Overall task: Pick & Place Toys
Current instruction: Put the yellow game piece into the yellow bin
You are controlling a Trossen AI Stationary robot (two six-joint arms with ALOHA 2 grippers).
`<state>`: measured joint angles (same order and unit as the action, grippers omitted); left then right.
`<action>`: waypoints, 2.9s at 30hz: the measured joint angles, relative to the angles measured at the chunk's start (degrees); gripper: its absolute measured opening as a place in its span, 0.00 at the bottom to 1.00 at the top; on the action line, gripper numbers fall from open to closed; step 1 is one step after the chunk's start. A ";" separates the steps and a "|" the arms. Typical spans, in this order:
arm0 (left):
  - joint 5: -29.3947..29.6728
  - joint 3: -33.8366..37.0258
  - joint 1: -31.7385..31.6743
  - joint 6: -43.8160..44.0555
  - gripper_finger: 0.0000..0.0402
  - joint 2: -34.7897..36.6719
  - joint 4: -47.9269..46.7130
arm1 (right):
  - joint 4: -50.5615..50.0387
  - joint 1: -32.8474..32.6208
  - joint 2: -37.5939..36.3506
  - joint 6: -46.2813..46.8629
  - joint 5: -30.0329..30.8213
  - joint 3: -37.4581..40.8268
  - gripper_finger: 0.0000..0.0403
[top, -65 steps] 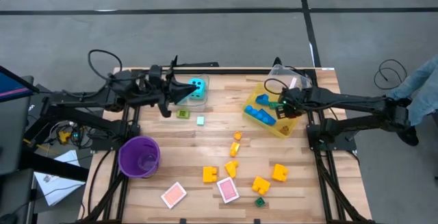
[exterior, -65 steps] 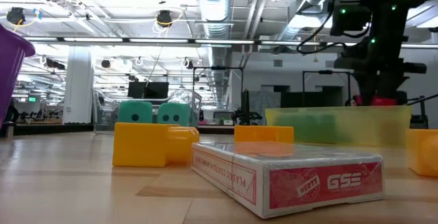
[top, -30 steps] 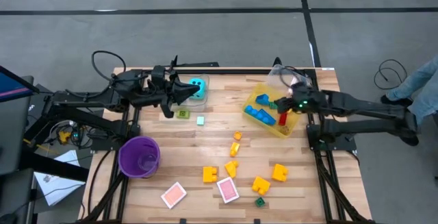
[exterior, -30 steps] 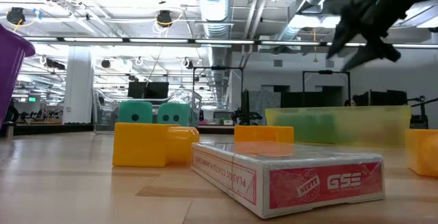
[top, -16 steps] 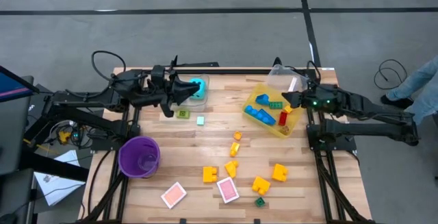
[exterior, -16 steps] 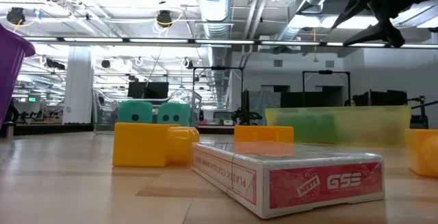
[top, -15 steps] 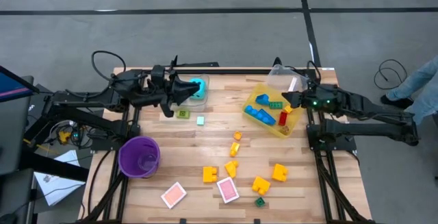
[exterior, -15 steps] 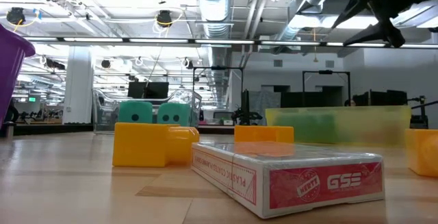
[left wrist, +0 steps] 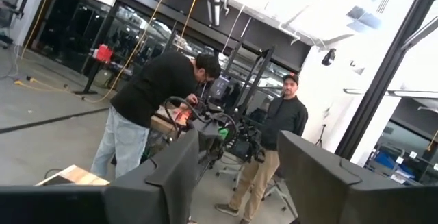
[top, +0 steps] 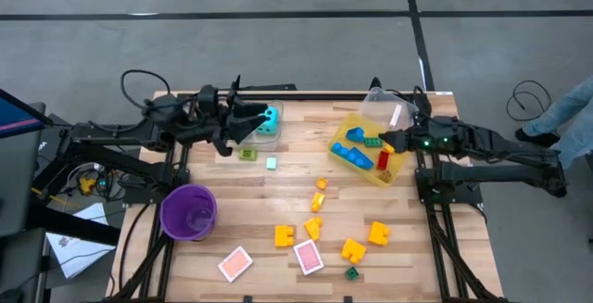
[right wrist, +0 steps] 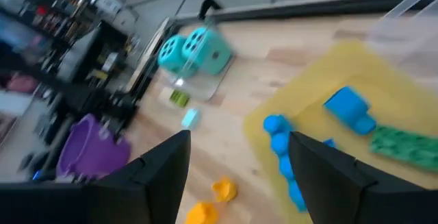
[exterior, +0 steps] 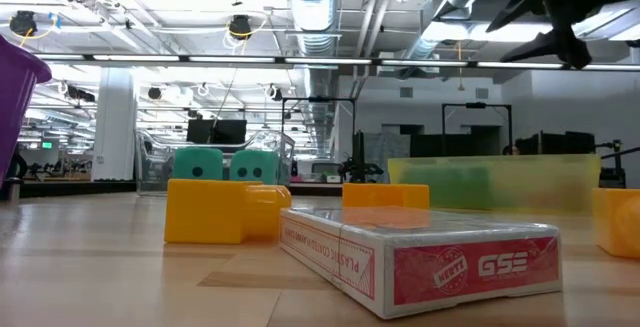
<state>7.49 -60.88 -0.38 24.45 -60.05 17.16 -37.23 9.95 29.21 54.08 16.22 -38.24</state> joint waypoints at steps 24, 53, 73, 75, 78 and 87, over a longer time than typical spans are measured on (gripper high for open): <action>-7.80 0.02 0.15 -3.18 0.76 0.56 8.29 | -4.07 -36.76 17.31 56.22 1.69 -0.02 0.59; -13.95 0.02 -4.31 -7.55 0.96 7.30 4.86 | -24.31 -48.28 61.46 81.01 -3.09 -30.82 0.59; -13.88 0.02 -4.94 -7.50 0.96 7.26 4.75 | -22.87 -48.89 65.31 81.92 -21.12 -30.77 0.62; -13.88 0.02 -4.94 -7.50 0.96 7.26 4.73 | -24.09 -48.34 65.31 82.31 -21.88 -30.82 0.64; -13.86 0.02 -4.94 -7.50 0.96 7.26 4.73 | -28.46 -47.42 65.31 82.80 -22.77 -30.82 0.67; -13.86 0.02 -4.94 -7.50 0.96 7.26 4.73 | -29.22 -46.40 65.73 82.92 -22.33 -29.32 0.74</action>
<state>-6.37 -60.86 -5.32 16.95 -52.80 21.89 -66.45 -36.45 94.94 137.00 -6.11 -67.56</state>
